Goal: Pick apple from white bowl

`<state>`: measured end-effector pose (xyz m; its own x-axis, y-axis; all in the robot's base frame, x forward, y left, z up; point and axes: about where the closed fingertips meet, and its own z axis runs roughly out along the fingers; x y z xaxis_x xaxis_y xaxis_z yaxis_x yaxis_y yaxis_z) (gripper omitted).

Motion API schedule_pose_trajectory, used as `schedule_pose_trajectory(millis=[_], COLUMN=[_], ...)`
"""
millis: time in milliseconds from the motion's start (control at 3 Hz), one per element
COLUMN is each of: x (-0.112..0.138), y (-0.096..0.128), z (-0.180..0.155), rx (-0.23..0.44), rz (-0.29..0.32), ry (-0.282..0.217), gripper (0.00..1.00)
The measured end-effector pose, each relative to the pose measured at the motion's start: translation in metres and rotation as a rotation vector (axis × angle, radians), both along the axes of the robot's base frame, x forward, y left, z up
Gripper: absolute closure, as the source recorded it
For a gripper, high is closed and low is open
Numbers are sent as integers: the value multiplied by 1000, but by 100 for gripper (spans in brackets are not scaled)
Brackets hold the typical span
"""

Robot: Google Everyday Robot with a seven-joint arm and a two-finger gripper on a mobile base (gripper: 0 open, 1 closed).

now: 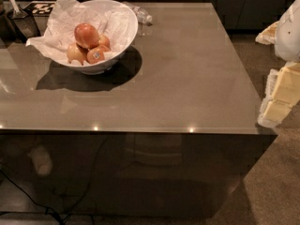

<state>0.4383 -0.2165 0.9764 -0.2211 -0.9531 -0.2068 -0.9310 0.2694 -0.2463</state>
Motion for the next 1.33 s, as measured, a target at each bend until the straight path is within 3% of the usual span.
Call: schedule_pose_trajectory(millis=[333,1000,1333], x=[5,53,56], y=[4,35,37], z=[4,5,6], rx=[-3,-31,-25], rz=[7,119,118], ry=[-7,18,2], gripper=[0,0,0])
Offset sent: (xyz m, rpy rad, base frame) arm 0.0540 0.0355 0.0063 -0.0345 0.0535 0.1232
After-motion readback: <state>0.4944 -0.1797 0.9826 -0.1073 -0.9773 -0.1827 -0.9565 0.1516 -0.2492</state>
